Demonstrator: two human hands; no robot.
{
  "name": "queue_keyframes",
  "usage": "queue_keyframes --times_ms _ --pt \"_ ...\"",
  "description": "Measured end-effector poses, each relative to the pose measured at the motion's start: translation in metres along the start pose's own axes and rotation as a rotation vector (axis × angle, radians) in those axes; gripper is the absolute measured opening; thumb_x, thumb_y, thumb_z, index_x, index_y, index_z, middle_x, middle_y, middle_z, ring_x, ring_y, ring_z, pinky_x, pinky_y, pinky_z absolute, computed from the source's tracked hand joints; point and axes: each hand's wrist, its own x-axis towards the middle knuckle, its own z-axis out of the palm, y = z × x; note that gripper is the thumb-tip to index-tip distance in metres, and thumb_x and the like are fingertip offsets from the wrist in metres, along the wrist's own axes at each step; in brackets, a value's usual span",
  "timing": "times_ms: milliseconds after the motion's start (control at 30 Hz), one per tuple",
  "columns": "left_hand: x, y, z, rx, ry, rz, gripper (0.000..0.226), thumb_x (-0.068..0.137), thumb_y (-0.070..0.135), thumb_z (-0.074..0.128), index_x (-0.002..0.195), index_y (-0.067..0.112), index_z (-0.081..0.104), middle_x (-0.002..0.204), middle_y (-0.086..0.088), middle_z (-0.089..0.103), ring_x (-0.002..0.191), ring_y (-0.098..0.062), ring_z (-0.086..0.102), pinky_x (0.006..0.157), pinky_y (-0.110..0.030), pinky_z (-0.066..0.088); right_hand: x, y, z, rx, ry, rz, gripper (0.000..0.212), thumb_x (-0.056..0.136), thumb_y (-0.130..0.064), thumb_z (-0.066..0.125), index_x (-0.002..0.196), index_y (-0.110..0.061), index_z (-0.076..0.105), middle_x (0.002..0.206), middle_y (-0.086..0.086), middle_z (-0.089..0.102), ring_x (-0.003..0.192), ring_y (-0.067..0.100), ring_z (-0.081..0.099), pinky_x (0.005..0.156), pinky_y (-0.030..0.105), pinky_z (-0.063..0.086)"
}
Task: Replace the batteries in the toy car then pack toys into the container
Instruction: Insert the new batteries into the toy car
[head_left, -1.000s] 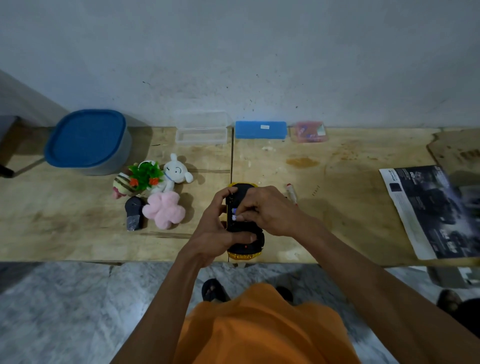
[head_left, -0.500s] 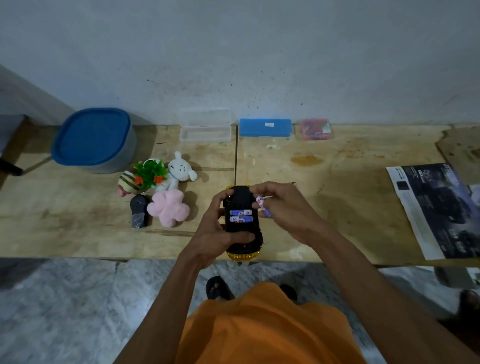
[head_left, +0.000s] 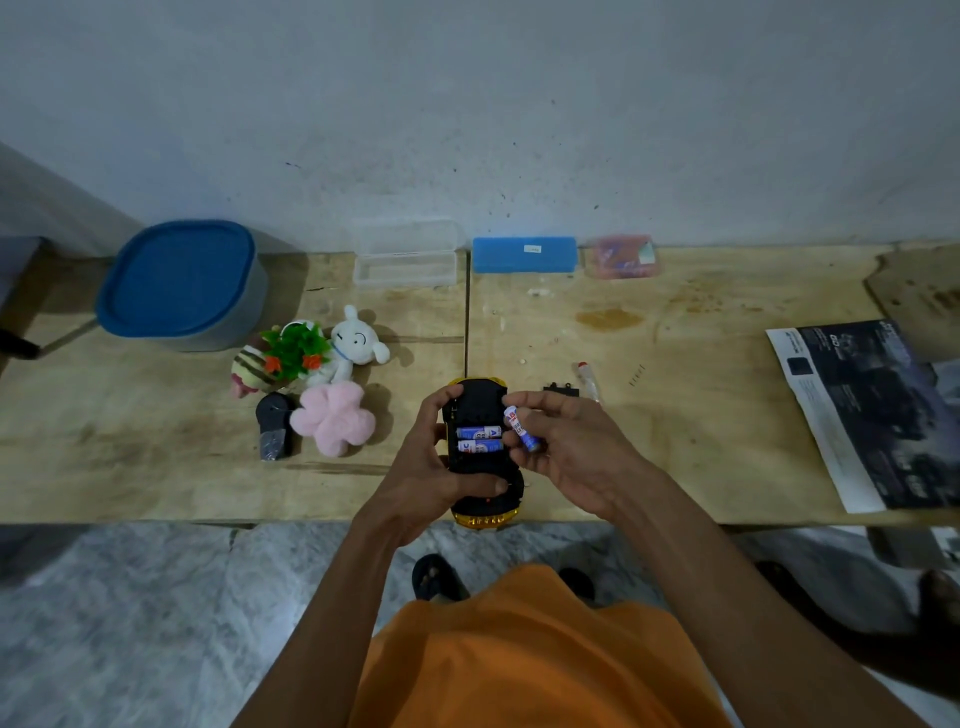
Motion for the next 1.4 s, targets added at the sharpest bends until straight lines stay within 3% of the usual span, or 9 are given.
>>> queue_keyframes --times_ms 100,400,567,667,733,800,900,1200,1400 --pt "-0.001 0.001 0.0 0.013 0.011 0.007 0.109 0.057 -0.015 0.088 0.139 0.039 0.042 0.128 -0.013 0.055 0.101 -0.024 0.071 0.082 -0.046 0.062 0.0 0.001 0.0 0.01 0.039 -0.012 0.01 0.096 -0.008 0.061 0.101 -0.006 0.069 0.088 0.011 0.068 0.066 0.013 0.063 0.058 0.022 0.053" --pt "-0.005 0.006 -0.001 0.012 0.023 0.031 0.109 0.058 -0.017 0.087 0.141 0.037 0.041 0.126 -0.01 0.054 0.102 -0.018 0.069 0.083 -0.046 0.062 -0.003 0.004 -0.003 0.186 -0.064 -0.057 0.018 0.09 0.004 0.063 0.106 -0.001 0.07 0.087 0.012 0.07 0.075 0.015 0.067 0.068 0.019 0.057" --pt "-0.006 0.002 -0.005 0.007 0.027 0.011 0.109 0.059 -0.016 0.087 0.14 0.039 0.041 0.128 -0.012 0.054 0.102 -0.022 0.071 0.081 -0.046 0.063 -0.004 0.007 -0.002 0.091 0.013 -0.115 0.018 0.078 0.01 0.074 0.092 0.0 0.067 0.086 0.013 0.068 0.083 0.024 0.067 0.075 0.028 0.058" --pt "-0.008 0.001 -0.006 0.009 0.025 0.012 0.108 0.059 -0.017 0.086 0.14 0.039 0.042 0.128 -0.012 0.053 0.106 -0.025 0.068 0.082 -0.047 0.062 -0.006 0.006 0.0 -0.103 -0.022 -0.176 0.032 0.085 0.005 0.071 0.113 -0.009 0.068 0.097 0.011 0.064 0.093 0.024 0.067 0.081 0.033 0.059" --pt "-0.009 0.0 -0.005 0.014 0.025 0.018 0.108 0.058 -0.016 0.087 0.14 0.039 0.042 0.127 -0.012 0.053 0.108 -0.024 0.066 0.081 -0.045 0.062 -0.009 0.004 0.002 -0.266 -0.041 -0.223 0.03 0.095 -0.005 0.064 0.12 -0.02 0.069 0.095 -0.002 0.062 0.091 0.012 0.064 0.074 0.024 0.054" --pt "-0.01 -0.001 -0.005 0.01 0.018 0.015 0.109 0.057 -0.015 0.087 0.14 0.04 0.042 0.127 -0.013 0.053 0.109 -0.028 0.066 0.082 -0.046 0.062 -0.01 0.002 0.002 -0.348 -0.033 -0.254 0.024 0.099 -0.013 0.059 0.117 -0.023 0.07 0.092 -0.01 0.062 0.085 0.001 0.061 0.066 0.015 0.049" --pt "-0.013 0.0 -0.005 0.004 0.012 0.015 0.109 0.058 -0.016 0.086 0.14 0.04 0.042 0.128 -0.012 0.052 0.109 -0.025 0.065 0.084 -0.048 0.062 -0.009 0.004 0.004 -0.36 -0.009 -0.274 0.014 0.097 -0.017 0.063 0.109 -0.021 0.068 0.099 0.001 0.071 0.073 -0.004 0.061 0.059 0.009 0.046" --pt "-0.016 -0.003 -0.008 -0.018 0.008 0.023 0.108 0.057 -0.017 0.086 0.14 0.036 0.042 0.128 -0.015 0.054 0.106 -0.031 0.068 0.079 -0.043 0.063 -0.009 0.035 0.004 -0.469 0.153 -0.476 0.016 0.083 -0.017 0.079 0.095 -0.02 0.069 0.082 0.001 0.075 0.077 0.011 0.072 0.072 0.028 0.059" --pt "-0.016 -0.002 -0.009 -0.049 0.024 0.016 0.108 0.058 -0.019 0.086 0.138 0.039 0.043 0.128 -0.013 0.055 0.102 -0.032 0.071 0.079 -0.045 0.063 -0.011 0.051 0.007 -0.579 0.269 -0.593 0.017 0.076 -0.023 0.085 0.082 -0.01 0.075 0.077 -0.01 0.068 0.069 -0.007 0.057 0.063 0.006 0.043"
